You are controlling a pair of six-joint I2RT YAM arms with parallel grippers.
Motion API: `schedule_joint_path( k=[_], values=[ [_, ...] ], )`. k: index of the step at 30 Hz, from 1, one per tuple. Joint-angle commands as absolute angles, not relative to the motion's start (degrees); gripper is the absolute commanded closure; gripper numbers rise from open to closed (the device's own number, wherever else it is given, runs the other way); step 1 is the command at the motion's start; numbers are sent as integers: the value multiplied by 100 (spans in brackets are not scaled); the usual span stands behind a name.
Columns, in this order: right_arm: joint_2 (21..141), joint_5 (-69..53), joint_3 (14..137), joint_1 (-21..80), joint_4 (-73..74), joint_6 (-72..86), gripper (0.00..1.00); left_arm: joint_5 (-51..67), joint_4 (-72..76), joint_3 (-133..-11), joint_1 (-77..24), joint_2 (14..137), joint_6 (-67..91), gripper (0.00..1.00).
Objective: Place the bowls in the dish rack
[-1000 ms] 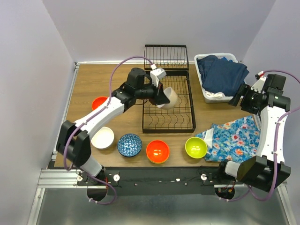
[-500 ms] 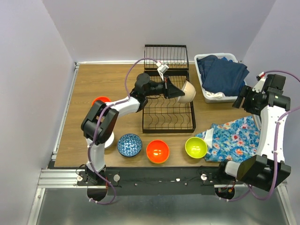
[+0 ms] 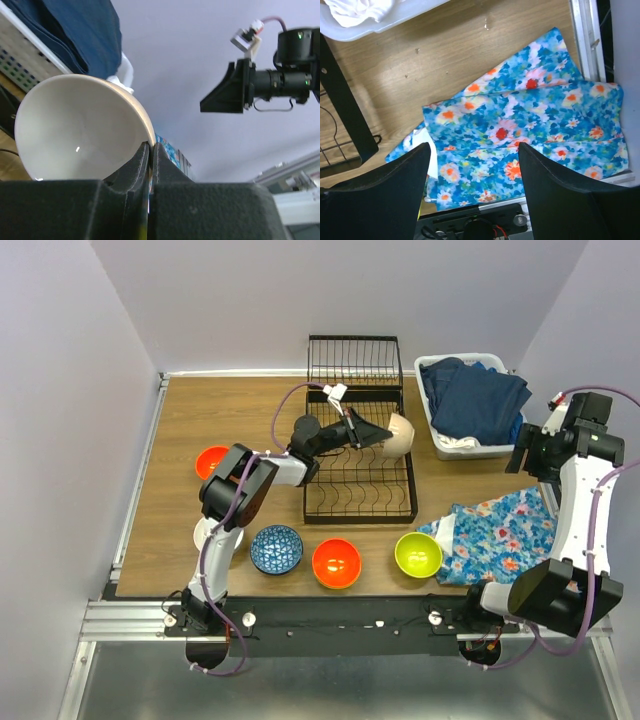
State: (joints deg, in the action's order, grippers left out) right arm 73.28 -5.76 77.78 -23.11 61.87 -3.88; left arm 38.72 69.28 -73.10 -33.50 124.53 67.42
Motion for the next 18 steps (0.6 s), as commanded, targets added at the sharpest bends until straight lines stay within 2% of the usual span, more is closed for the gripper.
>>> schedule_joint_path(
  k=[1,18],
  values=[
    [7470,-343,8024,-2373,6328,-545,21,3015,7965,-7488,-3401,12428,6952,100],
    [7541,-334,7936,-2391,6311,-554,22,2303,6803,-7585,-3630,12621,7339,100]
  ],
)
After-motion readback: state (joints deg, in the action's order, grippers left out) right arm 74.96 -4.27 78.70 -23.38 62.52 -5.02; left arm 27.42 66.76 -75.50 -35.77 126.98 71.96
